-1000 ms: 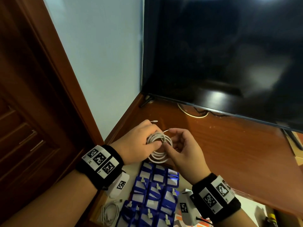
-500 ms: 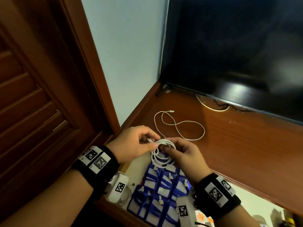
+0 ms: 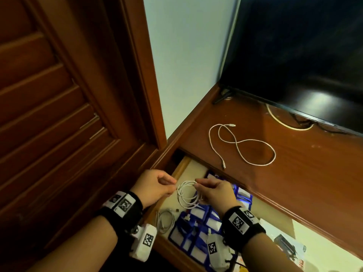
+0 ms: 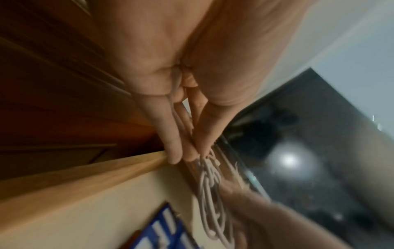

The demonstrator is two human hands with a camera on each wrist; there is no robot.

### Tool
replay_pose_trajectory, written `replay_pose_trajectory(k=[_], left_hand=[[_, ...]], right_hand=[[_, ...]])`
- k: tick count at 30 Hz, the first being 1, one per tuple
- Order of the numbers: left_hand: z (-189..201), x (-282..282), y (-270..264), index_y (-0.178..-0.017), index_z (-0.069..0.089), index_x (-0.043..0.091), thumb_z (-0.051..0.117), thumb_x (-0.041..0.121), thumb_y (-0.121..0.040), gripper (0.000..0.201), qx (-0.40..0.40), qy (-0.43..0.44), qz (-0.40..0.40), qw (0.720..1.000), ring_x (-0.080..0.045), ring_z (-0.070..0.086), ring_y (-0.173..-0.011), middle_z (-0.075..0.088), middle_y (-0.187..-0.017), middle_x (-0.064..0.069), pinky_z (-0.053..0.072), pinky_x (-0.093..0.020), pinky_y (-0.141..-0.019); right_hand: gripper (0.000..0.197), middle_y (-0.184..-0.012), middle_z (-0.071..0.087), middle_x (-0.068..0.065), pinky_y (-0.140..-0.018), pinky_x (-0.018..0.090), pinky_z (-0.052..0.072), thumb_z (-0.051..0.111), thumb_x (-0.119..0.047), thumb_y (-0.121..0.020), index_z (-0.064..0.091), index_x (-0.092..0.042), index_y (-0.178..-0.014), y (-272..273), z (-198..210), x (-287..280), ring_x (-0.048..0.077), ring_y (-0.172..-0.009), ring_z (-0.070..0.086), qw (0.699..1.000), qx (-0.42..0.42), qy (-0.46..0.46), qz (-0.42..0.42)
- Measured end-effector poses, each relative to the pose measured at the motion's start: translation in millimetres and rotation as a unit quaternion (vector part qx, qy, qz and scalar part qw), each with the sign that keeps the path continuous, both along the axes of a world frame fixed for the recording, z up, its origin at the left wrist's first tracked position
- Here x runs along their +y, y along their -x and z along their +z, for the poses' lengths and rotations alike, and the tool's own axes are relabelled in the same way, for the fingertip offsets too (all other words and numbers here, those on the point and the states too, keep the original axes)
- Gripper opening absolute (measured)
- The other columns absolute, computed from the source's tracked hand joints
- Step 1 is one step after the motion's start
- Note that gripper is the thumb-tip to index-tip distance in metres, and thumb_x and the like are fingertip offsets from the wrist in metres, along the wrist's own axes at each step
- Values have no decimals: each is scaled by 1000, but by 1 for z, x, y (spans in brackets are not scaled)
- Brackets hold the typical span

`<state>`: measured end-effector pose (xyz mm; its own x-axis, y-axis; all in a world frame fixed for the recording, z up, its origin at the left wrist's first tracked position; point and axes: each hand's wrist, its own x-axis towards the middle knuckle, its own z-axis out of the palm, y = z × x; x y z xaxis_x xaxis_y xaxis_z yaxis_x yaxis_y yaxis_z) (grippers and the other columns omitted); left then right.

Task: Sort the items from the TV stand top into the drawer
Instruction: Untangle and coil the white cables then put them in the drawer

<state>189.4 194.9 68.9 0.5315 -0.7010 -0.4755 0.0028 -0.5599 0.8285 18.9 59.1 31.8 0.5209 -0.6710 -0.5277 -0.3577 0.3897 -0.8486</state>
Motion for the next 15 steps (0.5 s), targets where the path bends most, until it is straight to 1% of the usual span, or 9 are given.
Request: replay_pose_trajectory(k=[1, 2, 4, 6, 7, 9, 11, 13, 15], left_hand=[[-10, 2, 0, -92, 77, 13, 81, 5, -86, 11, -58, -27, -22, 998, -10, 74, -77, 76, -86, -5, 62, -23, -76], [-19, 4, 2, -90, 77, 19, 80, 10, -87, 10, -119, -60, -50, 990, -6, 72, -76, 75, -86, 1, 59, -19, -73], [-33, 7, 6, -90, 76, 27, 77, 19, -90, 8, -208, -114, -94, 967, -5, 68, -82, 73, -92, 9, 56, -22, -76], [-45, 9, 9, -98, 75, 29, 71, 22, -94, 9, -261, -148, -142, 943, -9, 67, -93, 70, -102, 9, 54, -25, -82], [-51, 10, 8, -103, 74, 29, 68, 22, -96, 12, -272, -163, -166, 934, -11, 67, -98, 69, -107, 8, 54, -26, -84], [-57, 12, 3, -112, 72, 29, 63, 20, -98, 19, -262, -201, -194, 924, -14, 67, -104, 71, -114, 6, 53, -27, -87], [-57, 15, -6, -114, 71, 31, 60, 19, -99, 22, -247, -231, -199, 920, -16, 68, -103, 72, -116, 5, 56, -31, -88], [-56, 16, -15, -113, 72, 31, 59, 19, -100, 22, -238, -232, -196, 923, -14, 68, -99, 73, -113, 6, 58, -32, -87], [-52, 15, -19, -115, 73, 29, 59, 20, -101, 21, -220, -214, -186, 933, -10, 67, -98, 72, -111, 9, 55, -27, -86]], right_hand=[[13, -75, 78, 3, -60, 32, 62, 80, -11, -89, 80, -9, -102, -6, -12, 0, 17, -60, 70, 999, 23, 15, 20], [12, -77, 78, 2, -64, 34, 64, 79, -12, -89, 80, -11, -101, -12, -23, 0, 18, -62, 73, 997, 47, 36, 43], [7, -83, 79, -1, -70, 39, 65, 79, -17, -90, 80, -21, -95, -23, -44, 2, 19, -66, 75, 989, 84, 81, 96], [7, -90, 78, -5, -72, 38, 65, 77, -20, -91, 78, -27, -93, -35, -60, 3, 17, -70, 76, 975, 112, 111, 154], [7, -92, 77, -6, -72, 36, 65, 75, -21, -92, 78, -27, -95, -40, -67, 3, 16, -71, 76, 967, 128, 125, 184], [9, -92, 76, -8, -72, 33, 64, 72, -23, -94, 78, -28, -100, -50, -78, 2, 13, -71, 76, 951, 153, 139, 231], [11, -93, 76, -8, -71, 27, 63, 71, -23, -95, 77, -29, -103, -58, -89, 0, 11, -73, 75, 935, 176, 141, 273], [15, -101, 76, -5, -72, 22, 59, 68, -22, -96, 76, -27, -108, -66, -99, -1, 10, -81, 73, 918, 198, 142, 314], [20, -109, 76, -5, -77, 21, 57, 65, -20, -96, 76, -26, -113, -74, -109, -3, 10, -87, 70, 902, 220, 151, 339]])
